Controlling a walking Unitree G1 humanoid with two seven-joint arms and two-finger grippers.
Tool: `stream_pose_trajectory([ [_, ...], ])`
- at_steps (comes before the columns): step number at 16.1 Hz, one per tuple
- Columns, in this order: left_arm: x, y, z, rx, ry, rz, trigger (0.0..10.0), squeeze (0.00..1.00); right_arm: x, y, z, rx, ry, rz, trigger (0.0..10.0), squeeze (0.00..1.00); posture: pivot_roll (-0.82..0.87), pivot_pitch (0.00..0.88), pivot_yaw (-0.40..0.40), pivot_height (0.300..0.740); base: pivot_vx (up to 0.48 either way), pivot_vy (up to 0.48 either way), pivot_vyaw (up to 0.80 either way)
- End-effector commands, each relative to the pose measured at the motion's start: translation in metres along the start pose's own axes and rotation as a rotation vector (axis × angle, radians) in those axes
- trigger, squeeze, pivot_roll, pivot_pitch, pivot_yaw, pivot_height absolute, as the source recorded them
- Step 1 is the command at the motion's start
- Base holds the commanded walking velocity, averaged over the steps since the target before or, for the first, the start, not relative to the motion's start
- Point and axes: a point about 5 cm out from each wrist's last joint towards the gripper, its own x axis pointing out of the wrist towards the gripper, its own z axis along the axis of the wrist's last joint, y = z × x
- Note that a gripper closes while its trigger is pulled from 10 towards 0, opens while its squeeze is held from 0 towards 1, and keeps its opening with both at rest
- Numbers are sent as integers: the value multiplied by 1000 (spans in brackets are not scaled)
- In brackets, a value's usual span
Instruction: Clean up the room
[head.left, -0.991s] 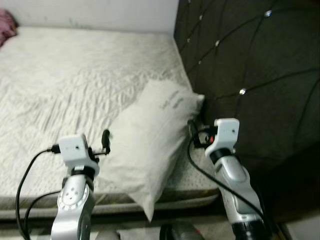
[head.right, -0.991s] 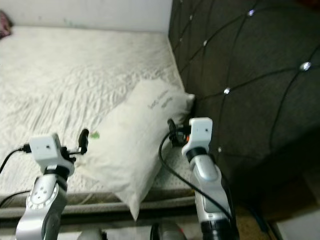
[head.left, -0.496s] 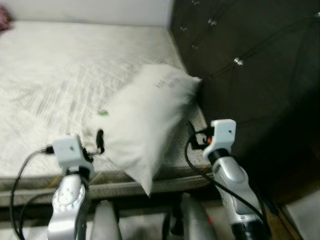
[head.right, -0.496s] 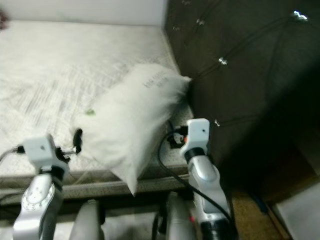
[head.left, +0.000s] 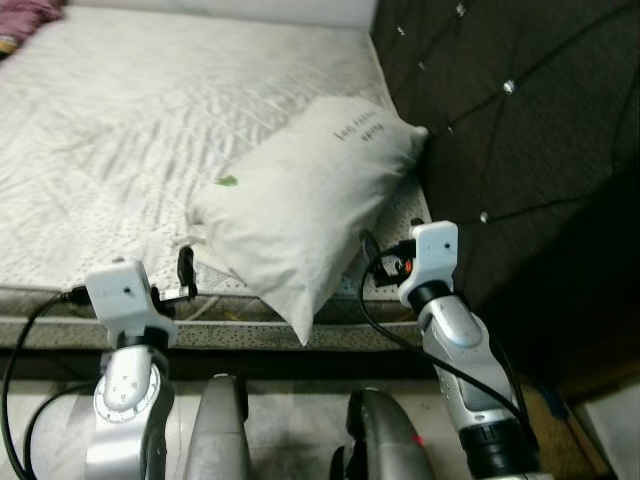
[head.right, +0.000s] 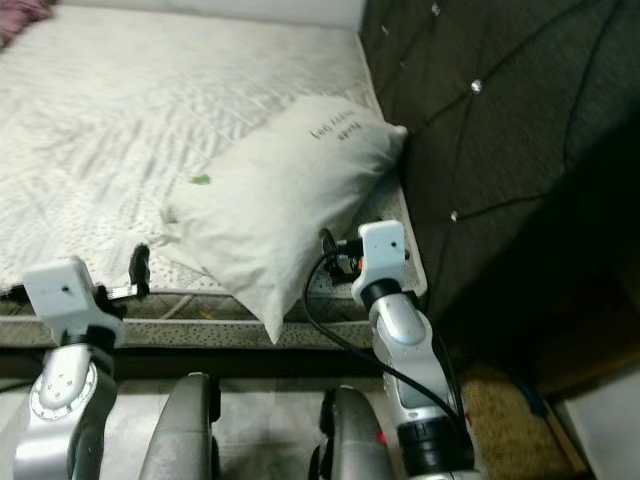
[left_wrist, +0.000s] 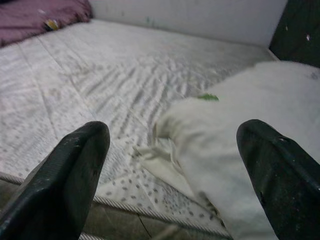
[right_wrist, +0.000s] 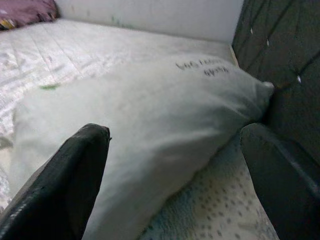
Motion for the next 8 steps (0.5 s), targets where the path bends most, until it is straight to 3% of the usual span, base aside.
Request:
stream_pose_trajectory([
  [1, -1, -5, -3, -5, 8, -23, 10000, 0, -1, 2, -2, -6, 4, 17, 10000, 0, 98, 128, -87, 632, 375, 0, 0],
  [8, -3, -12, -5, -20, 17, -59, 10000, 0, -4, 2, -6, 9, 25, 21, 10000, 0, 105, 122, -97, 632, 438, 0, 0],
])
